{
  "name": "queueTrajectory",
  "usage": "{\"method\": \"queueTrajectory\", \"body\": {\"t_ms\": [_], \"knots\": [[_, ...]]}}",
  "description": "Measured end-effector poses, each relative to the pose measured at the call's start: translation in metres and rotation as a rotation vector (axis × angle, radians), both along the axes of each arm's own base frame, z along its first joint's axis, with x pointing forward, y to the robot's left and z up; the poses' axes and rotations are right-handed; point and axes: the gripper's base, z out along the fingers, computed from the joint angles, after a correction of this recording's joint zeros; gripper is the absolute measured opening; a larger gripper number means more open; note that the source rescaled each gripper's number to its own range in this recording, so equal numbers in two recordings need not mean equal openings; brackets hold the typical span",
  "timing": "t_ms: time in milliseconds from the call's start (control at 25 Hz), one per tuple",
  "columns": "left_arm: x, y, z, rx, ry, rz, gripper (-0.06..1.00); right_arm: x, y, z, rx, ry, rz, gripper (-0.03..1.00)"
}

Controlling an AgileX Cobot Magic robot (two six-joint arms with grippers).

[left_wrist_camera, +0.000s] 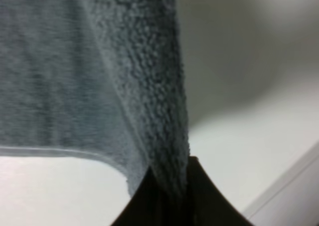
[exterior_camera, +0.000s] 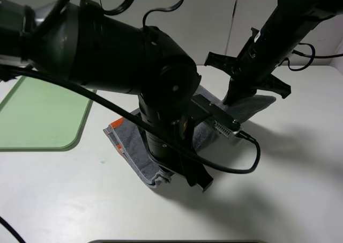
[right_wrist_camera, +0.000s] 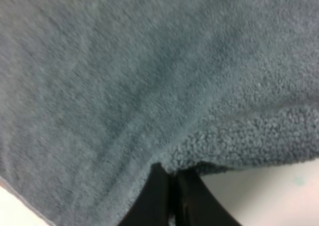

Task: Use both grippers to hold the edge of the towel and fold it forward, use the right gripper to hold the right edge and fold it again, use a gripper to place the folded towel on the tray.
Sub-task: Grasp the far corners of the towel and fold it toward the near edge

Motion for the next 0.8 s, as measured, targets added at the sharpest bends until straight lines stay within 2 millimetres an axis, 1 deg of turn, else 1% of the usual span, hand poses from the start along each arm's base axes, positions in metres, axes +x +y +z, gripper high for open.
{"method": "queueTrajectory", "body": {"t_ms": [400, 600, 800], "knots": [[0.022, 0.014, 0.002, -0.005, -0.003, 0.072, 0.0, 0.02, 0.009, -0.002, -0.006, 0.008, 0.002, 0.0], [0.031, 0.023, 0.01, -0.018, -0.017, 0.103, 0.0, 0.023, 0.01, 0.0, -0.001, -0.008, 0.001, 0.0], [0.037, 0.028, 0.011, -0.02, -0.022, 0.121, 0.0, 0.025, 0.01, 0.001, 0.005, -0.027, -0.007, 0.0]]}}
